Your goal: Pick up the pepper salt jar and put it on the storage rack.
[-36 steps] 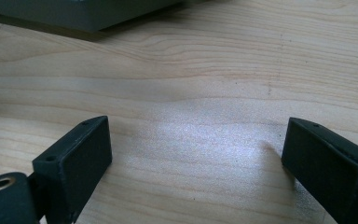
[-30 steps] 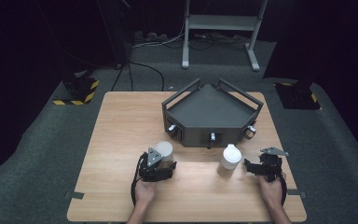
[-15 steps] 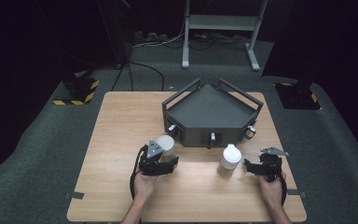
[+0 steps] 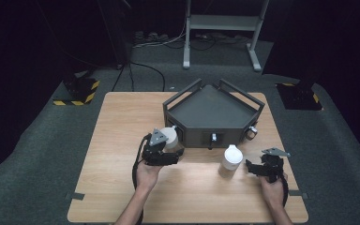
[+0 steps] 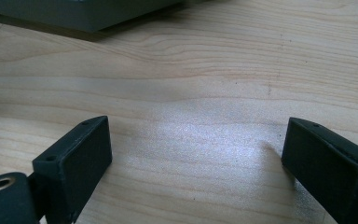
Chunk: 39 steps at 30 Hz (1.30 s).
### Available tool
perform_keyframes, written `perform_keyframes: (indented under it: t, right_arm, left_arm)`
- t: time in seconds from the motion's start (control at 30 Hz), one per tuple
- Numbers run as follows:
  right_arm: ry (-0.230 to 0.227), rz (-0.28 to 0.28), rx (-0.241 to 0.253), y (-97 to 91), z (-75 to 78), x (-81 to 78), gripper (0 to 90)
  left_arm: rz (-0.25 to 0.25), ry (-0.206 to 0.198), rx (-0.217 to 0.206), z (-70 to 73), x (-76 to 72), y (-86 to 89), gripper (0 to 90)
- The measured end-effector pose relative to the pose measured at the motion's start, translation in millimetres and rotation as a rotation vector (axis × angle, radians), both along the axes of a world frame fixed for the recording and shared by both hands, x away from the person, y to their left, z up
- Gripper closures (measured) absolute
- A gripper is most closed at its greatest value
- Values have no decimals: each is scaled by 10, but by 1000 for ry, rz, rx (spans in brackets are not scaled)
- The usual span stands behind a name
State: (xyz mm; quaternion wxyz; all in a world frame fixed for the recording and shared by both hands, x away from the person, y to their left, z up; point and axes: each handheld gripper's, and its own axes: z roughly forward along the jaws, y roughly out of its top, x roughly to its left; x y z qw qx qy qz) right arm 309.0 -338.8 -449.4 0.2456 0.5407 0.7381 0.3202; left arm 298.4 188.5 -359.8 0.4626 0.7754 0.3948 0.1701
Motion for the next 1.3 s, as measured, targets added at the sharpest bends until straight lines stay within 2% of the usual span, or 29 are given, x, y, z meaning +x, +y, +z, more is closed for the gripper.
perform_keyframes:
  t: [0.4,0.57,0.87,1.1,1.3]
  right_arm:
    - [0,0,0,0,0,0,78]
    - [0,0,0,0,0,0,78]
    - [0,0,0,-1,0,0,78]
    - [0,1,0,-1,0,0,78]
    - [0,1,0,-1,0,-1,79]
  left_arm:
    - [-46,2,-3,386,241,-57,292]
    - [-46,6,4,518,403,-140,293]
    - [-55,2,3,687,603,-225,294]
    - [-52,0,61,836,849,-452,294]
    - [-42,-15,84,856,987,-603,295]
